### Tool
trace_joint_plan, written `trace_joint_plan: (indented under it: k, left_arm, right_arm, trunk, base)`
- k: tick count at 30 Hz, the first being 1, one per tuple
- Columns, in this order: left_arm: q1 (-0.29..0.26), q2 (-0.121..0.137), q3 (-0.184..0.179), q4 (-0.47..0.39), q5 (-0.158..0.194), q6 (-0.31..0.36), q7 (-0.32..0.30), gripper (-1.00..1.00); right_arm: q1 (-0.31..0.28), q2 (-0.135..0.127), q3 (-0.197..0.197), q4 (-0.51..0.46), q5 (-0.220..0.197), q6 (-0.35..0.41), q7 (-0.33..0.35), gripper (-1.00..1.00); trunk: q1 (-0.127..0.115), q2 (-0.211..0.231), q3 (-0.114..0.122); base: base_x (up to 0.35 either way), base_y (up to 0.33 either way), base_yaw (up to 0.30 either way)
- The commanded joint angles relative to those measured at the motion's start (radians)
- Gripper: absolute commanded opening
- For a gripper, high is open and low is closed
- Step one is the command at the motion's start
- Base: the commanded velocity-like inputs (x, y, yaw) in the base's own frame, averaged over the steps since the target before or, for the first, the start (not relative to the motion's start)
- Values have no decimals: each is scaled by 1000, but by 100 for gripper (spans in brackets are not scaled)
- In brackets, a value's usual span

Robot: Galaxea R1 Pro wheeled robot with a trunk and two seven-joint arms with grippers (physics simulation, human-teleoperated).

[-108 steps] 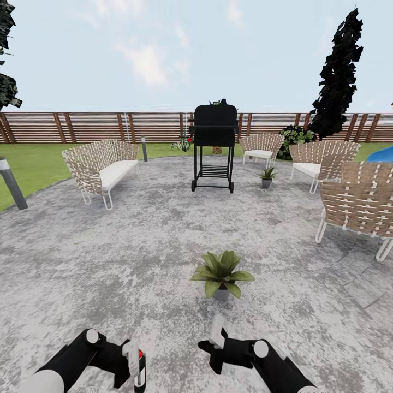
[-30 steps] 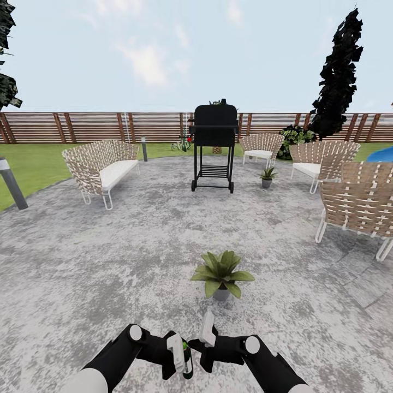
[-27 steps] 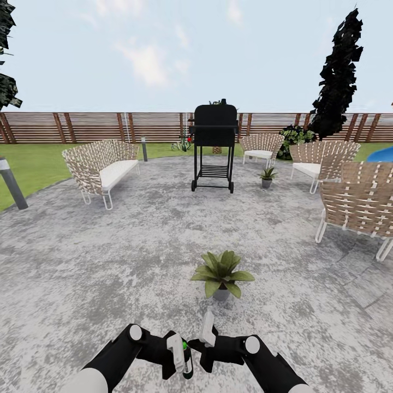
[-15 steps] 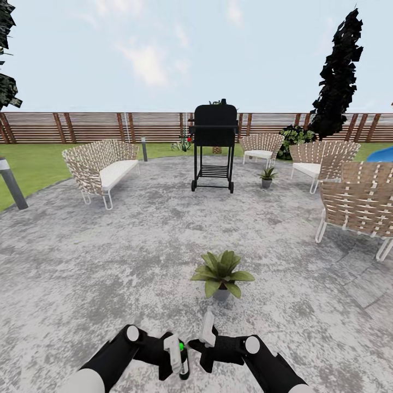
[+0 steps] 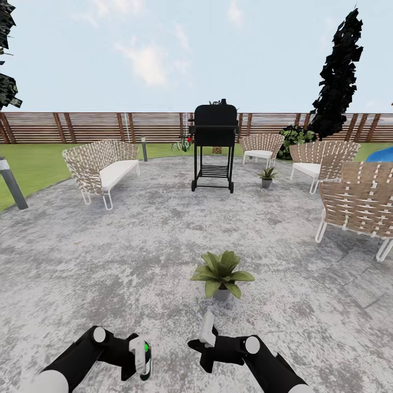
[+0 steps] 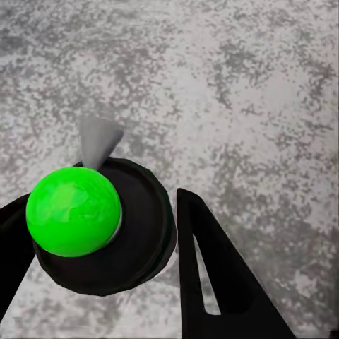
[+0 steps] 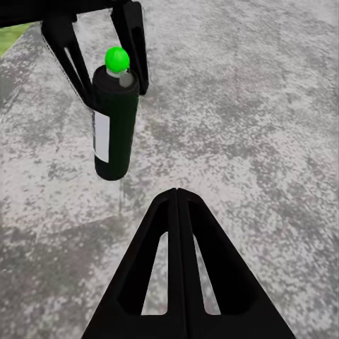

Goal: Pick up the pesticide atomizer in the garden and spray insectifuge to fully cover both potted plants in the garden.

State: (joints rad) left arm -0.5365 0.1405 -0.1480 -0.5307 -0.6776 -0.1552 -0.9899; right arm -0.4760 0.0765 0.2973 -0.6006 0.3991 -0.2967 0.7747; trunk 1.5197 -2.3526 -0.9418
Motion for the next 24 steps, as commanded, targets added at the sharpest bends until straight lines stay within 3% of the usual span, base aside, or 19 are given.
trace_joint_plan:
  k: [1, 4, 5, 12, 15, 18, 20, 24]
  left_arm:
    - [0, 19, -2, 4, -4, -10, 3, -100]
    - [0, 44, -1, 8, -3, -10, 4, -100]
    - [0, 51, -1, 9, -3, -10, 5, -100]
    - [0, 112, 2, 11, -4, -7, 7, -100]
    - [1, 120, 3, 12, -4, -3, 10, -100]
    - [0, 120, 9, 12, -2, 4, 19, -100]
    - [0, 116, 41, 12, 3, 6, 45, -100]
    - [0, 108, 173, 12, 12, 8, 111, -100]
  right_arm:
    - [0, 0, -1, 0, 10, -6, 0, -100]
    - [-1, -1, -1, 1, 11, -6, 0, -100]
    - [-1, -1, -2, 1, 11, -6, 0, 100]
    - [0, -10, -7, 9, 12, -6, -4, 100]
    - [0, -16, -10, 11, 12, -7, -14, 100]
    - [0, -42, -11, 22, 11, -9, -78, 100]
    - [0, -56, -11, 65, 7, -10, -159, 100]
    - [0, -64, -12, 195, 2, -11, -352, 100]
  trunk:
    - [0, 0, -1]
    - [0, 0, -1]
    - [0, 0, -1]
    - [0, 0, -1]
    - [0, 0, -1]
    - [0, 0, -1]
    - [0, 0, -1]
    - [0, 0, -1]
  base:
    - [0, 0, 0]
    - [0, 0, 0]
    - [0, 0, 0]
    - [0, 0, 0]
    - [0, 0, 0]
    - [0, 0, 0]
    - [0, 0, 0]
    - [0, 0, 0]
